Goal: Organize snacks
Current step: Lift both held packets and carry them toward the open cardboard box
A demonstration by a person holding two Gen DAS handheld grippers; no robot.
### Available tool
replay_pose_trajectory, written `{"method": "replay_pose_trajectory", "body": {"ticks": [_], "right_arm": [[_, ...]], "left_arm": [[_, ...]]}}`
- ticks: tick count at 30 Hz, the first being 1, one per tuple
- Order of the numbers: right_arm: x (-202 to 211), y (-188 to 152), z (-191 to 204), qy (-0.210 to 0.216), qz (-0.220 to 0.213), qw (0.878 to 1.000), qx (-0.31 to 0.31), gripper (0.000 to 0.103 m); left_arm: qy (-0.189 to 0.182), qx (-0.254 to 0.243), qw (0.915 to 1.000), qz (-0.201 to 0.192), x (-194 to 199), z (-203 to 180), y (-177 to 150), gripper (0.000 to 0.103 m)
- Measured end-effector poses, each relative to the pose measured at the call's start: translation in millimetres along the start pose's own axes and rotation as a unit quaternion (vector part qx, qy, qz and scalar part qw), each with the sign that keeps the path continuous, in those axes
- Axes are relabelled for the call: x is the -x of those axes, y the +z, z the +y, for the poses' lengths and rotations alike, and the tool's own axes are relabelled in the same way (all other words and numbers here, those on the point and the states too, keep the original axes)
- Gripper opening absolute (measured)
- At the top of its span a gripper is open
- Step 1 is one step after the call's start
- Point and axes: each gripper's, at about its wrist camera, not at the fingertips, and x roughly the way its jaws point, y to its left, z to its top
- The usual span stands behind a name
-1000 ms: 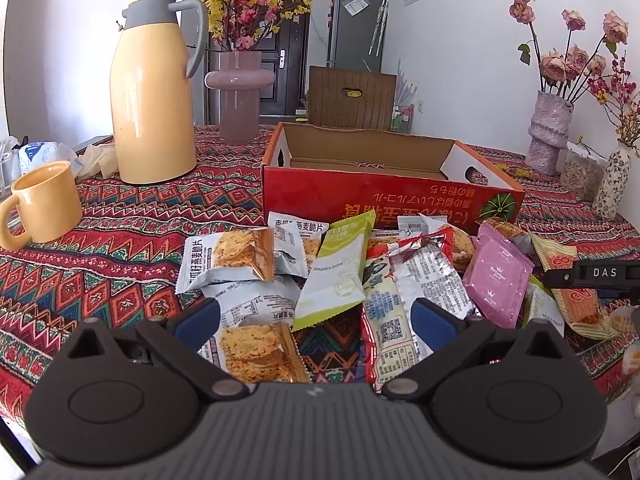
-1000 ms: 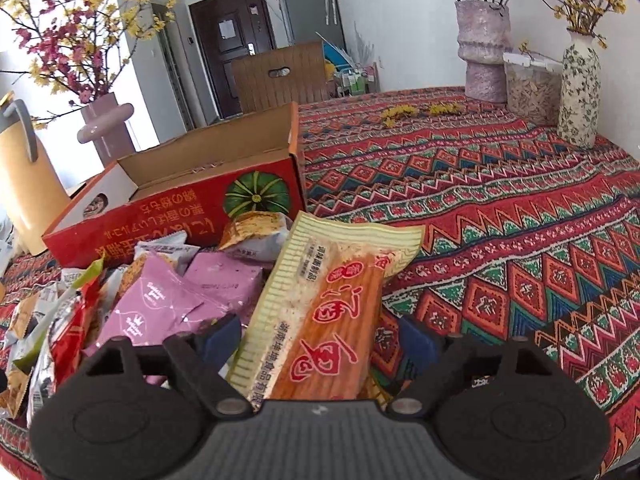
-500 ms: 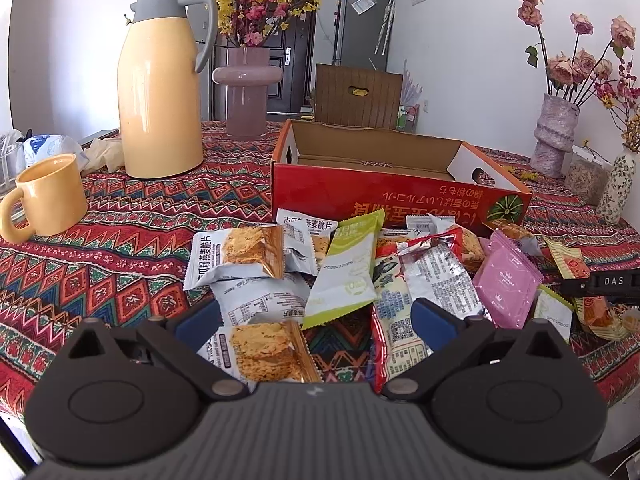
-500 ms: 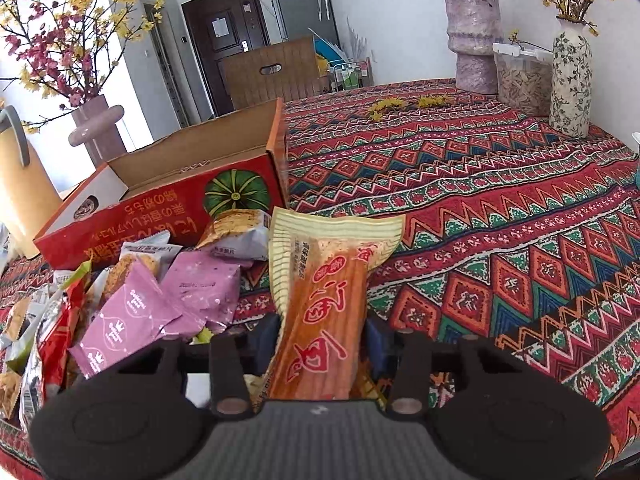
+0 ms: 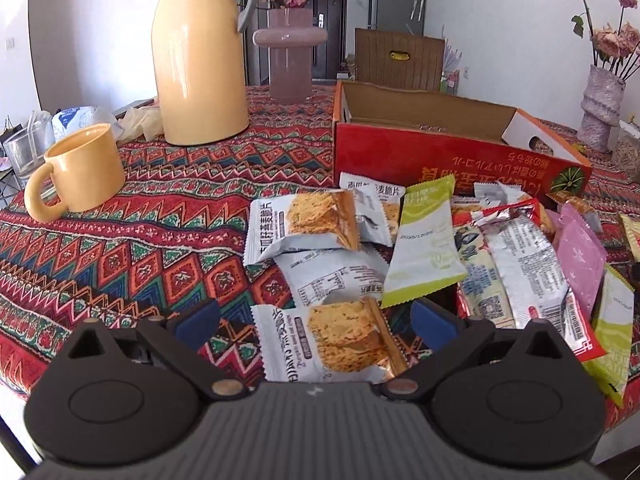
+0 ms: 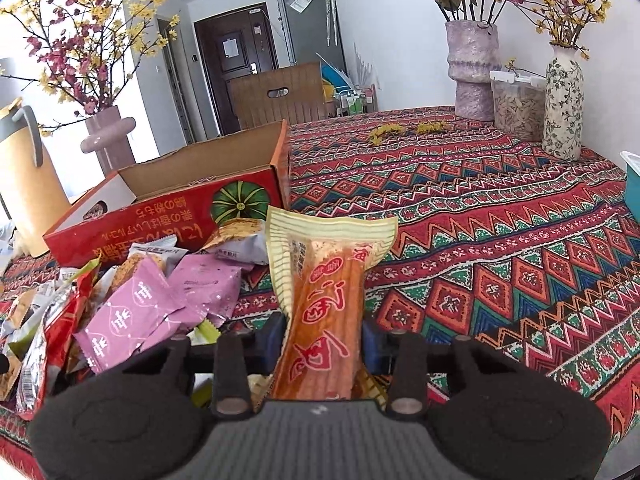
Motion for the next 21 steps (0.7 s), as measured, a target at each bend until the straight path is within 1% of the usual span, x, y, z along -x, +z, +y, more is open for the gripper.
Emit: {"method": "replay_pose_trajectory", "body": {"ticks": [6,12,14,16,17,18,20,21], "right_arm": [[3.3,-3.7,4.9,0.005,-0.007,1.0,0.001,0.039],[2.9,-7.1,5.9,0.01,-0.003,1.0,0.0,0.039],[3.4,-7.7,6.0,0.012,-0.004,1.0,-0.001,0.039],[4.1,-7.8,5.9,0.013,-0.004,1.0,0.0,0.039],[4.6,-8.0,5.8,0.013,-0.004,1.0,0.0,0.039],[5.1,-8.1,5.6,0.013,-0.005,1.0,0.0,0.039],[7.1,-8.5,5.9,0.013,-0.006,1.0,0.001,0.039],[8.2,-8.8,6.0,0.014,-0.007,1.0,0.001,0.039]], "left_arm": [[0.014,0.01,0.9992,0.036,-19.2,1.7,-1.1,0.102],[0.018,0.014,0.9989,0.041,-18.6,2.4,-4.9,0.103],[0.016,0.016,0.9988,0.044,-17.3,1.7,-5.0,0.102],[0.016,0.014,0.9989,0.042,-14.5,0.4,-5.5,0.096],[0.013,0.012,0.9991,0.039,-12.2,-0.5,-6.0,0.089],[0.01,0.008,0.9993,0.036,-9.7,-1.8,-6.1,0.079],[0.005,0.003,0.9994,0.033,-5.6,-3.3,-6.2,0.069],[0.003,0.002,0.9995,0.032,-4.8,-3.6,-6.3,0.066]]}}
